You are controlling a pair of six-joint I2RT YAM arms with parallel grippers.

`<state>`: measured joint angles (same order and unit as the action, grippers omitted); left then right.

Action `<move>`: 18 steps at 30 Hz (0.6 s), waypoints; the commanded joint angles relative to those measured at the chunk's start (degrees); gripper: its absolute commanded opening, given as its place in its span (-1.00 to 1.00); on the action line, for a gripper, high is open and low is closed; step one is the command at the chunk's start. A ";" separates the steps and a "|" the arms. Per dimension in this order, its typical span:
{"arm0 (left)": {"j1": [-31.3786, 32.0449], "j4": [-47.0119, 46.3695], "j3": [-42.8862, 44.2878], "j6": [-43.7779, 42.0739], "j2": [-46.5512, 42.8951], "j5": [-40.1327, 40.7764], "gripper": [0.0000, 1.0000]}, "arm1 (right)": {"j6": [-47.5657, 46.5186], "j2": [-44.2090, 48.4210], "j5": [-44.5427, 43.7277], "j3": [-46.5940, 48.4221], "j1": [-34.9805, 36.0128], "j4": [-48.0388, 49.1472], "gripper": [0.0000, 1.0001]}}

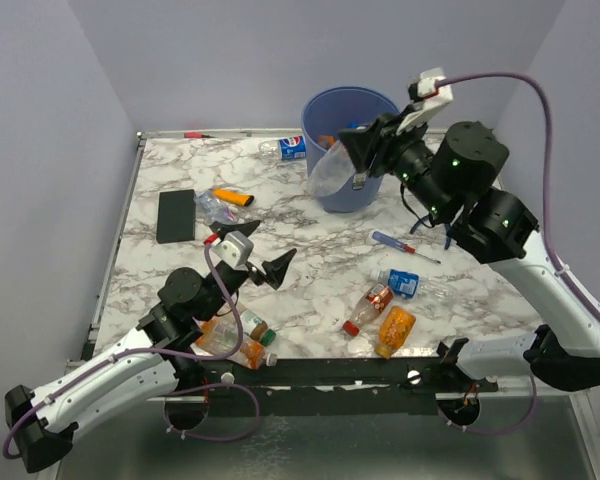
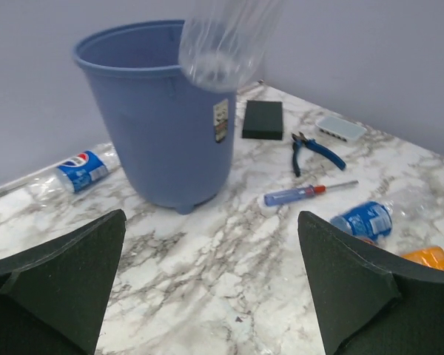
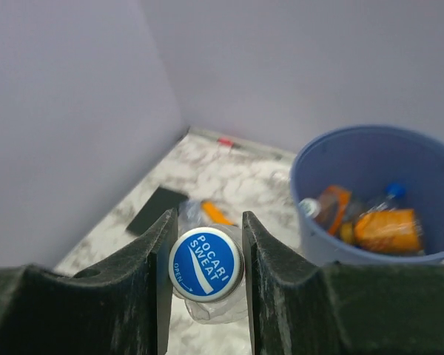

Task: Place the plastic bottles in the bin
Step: Pick up the plastic bottle at the center of the board, then place the plastic bottle in the trash bin.

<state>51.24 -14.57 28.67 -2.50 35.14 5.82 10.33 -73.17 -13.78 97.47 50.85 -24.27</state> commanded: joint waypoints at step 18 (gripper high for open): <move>0.01 -3.65 -3.62 -2.23 -3.16 16.42 0.98 | -3.14 -27.61 -9.04 5.73 -25.22 21.19 -0.99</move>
<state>51.24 -17.15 25.76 -4.03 32.56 20.64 7.97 -96.86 -23.05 102.69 25.67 -6.87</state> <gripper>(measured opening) 0.990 0.373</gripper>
